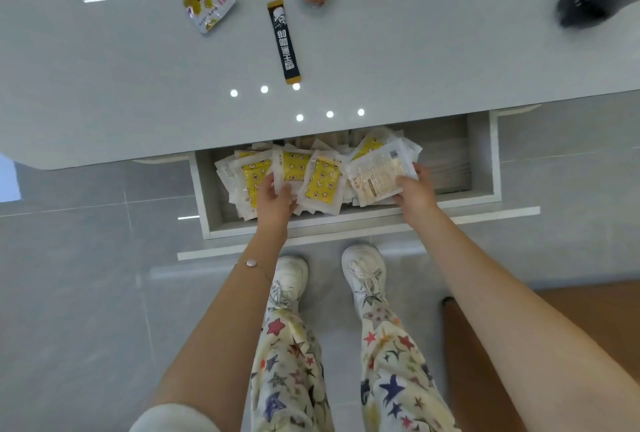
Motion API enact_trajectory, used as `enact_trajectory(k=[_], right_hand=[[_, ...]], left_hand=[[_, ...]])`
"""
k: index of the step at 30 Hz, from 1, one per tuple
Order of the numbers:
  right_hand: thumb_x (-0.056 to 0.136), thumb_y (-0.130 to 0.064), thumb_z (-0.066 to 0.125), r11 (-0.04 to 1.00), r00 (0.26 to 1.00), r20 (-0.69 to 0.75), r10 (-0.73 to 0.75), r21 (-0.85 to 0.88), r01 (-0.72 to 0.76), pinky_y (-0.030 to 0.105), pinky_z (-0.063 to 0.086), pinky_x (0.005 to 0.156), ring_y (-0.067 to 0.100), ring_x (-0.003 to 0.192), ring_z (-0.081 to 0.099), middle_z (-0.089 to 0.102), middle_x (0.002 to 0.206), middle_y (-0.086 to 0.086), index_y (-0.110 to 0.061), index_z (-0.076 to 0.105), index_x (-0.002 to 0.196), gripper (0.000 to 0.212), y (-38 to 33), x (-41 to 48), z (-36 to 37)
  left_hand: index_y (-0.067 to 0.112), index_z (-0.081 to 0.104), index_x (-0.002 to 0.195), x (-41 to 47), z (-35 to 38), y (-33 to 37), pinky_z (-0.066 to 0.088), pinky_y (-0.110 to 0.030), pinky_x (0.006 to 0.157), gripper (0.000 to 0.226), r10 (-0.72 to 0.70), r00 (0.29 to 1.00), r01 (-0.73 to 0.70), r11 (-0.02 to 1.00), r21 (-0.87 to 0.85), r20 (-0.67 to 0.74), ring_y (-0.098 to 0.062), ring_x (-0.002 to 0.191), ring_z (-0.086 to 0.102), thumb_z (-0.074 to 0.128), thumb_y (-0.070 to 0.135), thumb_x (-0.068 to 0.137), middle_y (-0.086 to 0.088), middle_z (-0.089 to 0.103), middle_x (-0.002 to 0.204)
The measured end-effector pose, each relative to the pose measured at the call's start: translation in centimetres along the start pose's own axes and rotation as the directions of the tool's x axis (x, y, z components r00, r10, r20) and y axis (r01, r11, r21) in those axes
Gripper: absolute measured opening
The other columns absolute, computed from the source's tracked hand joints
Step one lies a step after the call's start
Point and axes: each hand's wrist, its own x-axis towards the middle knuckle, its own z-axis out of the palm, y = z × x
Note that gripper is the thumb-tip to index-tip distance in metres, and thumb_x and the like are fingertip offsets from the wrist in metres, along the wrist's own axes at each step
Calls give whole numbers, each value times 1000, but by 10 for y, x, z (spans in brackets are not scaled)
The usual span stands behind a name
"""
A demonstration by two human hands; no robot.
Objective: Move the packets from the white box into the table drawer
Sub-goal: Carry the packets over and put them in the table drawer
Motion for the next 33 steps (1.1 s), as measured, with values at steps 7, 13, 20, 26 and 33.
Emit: enact_trajectory(k=[7,13,20,26,33], right_hand=[[94,-7,54,860,939,113,-325,-377,343,23,39,83,10,105,46,44,106,-11,-12,42,137,45,-30,-55,-7],[89,-30,63,580,820,284,-498,-594,558,28,32,105,19,131,38,42,139,5,-18,38,143,61,-75,-131,-22],[88,-56,53,62,679,503,-535,-778,625,46,24,114,27,144,17,23,156,7,-33,18,151,76,-144,-252,-28],[89,-59,49,-223,567,634,-526,-746,627,48,19,116,31,145,12,17,158,9,-31,12,153,79,-172,-352,-28],[88,-59,50,-427,522,739,-427,-673,604,51,11,117,32,146,5,10,159,8,-32,8,153,82,-164,-425,-16]], left_hand=[[16,41,143,-41,-38,22,37,-42,110,50,352,935,-311,864,397,-35,-19,131,42,54,18,96,-5,45,144],[25,37,146,-102,-98,77,19,-50,116,61,470,883,-278,540,794,-11,-32,144,21,56,46,92,-8,24,157],[36,11,153,-209,-134,156,2,-53,119,81,480,876,-250,363,898,50,-31,148,-1,47,66,87,-2,-2,162],[33,7,153,-305,-147,191,0,-53,119,86,445,896,-215,461,861,-15,-30,148,-6,47,68,85,-1,-8,162],[34,9,153,-371,-176,185,0,-54,117,90,491,865,-210,542,814,-104,-29,148,-2,51,70,82,-2,-3,162]])
